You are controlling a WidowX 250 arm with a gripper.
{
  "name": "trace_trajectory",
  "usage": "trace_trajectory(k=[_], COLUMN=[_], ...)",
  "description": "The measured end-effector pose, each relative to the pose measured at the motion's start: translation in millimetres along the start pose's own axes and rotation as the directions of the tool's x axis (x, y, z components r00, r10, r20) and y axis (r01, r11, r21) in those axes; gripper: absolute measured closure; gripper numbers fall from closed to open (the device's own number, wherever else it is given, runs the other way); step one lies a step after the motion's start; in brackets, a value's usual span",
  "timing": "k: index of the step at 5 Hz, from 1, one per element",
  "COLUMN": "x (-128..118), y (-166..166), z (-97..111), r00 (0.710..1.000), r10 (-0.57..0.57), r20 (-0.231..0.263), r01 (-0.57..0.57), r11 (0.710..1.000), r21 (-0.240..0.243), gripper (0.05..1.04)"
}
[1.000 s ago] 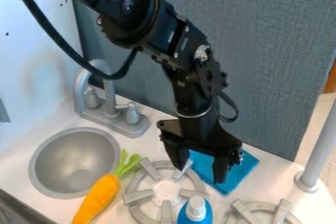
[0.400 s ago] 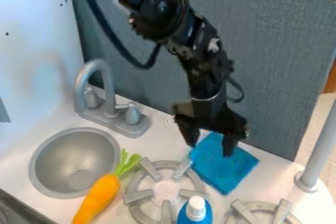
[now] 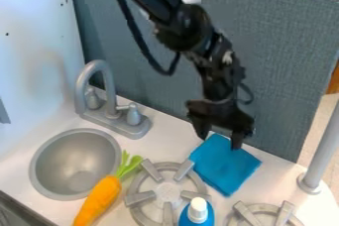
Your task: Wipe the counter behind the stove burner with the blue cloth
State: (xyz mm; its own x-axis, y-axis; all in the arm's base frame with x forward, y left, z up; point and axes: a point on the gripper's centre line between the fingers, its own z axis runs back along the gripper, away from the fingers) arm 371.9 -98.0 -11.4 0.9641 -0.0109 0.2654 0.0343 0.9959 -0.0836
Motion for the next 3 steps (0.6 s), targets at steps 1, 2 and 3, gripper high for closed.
trace_trajectory(k=[1, 2, 3], x=[6, 10, 9], y=[-1, -4, -1], z=[-29, -48, -62], r00=[0.999, 0.998, 0.998], r10=[-0.033, -0.052, -0.063], r20=[0.017, 0.019, 0.019], r01=[0.033, 0.052, 0.063], r11=[0.999, 0.998, 0.998], r21=[0.029, 0.029, 0.032], gripper=[0.083, 0.083, 0.083])
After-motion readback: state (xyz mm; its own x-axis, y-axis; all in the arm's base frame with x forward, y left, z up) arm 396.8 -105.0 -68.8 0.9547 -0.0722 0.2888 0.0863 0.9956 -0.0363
